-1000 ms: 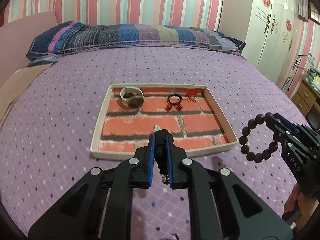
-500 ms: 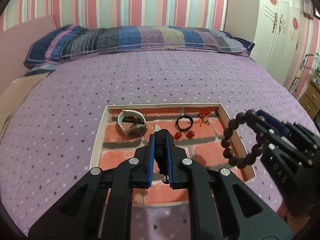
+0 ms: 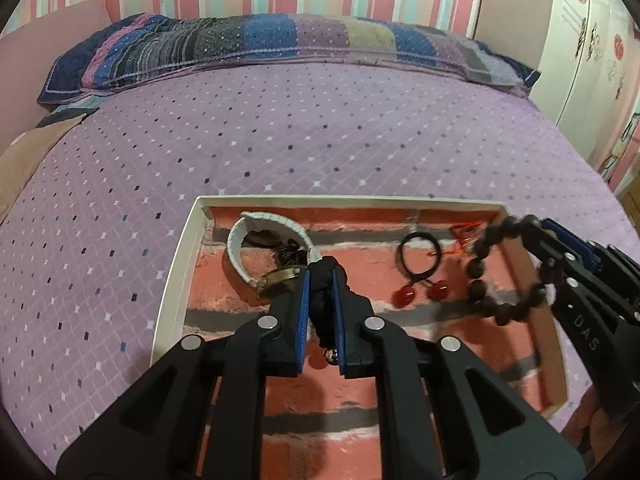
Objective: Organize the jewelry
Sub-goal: 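Carry the scrunchie with the left tool while the right tool carries the bead bracelet into the tray, then open the left tool to drop the scrunchie while the right tool releases the bracelet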
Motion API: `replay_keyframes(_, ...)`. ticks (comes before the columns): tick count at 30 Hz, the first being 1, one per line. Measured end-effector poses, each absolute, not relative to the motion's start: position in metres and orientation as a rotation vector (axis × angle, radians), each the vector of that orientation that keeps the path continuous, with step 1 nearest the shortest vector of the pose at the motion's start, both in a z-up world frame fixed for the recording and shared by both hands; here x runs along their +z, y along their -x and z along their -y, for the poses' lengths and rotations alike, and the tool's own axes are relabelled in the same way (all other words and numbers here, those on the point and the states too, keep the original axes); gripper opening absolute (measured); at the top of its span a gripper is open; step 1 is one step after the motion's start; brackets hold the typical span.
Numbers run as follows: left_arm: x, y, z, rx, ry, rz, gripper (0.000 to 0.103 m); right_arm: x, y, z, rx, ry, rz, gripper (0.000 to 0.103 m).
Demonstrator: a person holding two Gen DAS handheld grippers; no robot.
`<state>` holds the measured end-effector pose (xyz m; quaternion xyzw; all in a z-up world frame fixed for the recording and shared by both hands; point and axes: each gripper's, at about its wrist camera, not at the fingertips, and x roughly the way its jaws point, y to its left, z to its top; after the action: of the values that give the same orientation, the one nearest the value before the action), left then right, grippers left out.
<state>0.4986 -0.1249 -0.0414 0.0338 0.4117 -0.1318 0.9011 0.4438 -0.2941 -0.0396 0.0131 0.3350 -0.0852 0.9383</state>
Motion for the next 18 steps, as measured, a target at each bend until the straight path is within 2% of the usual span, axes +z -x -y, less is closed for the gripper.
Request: replay_keyframes(18, -0.070, -0.526, 0.124, -0.200, -0.140, -0.916, 0.011, -0.083, -0.477, 0.302, -0.269, -0.031, -0.883, 0.020)
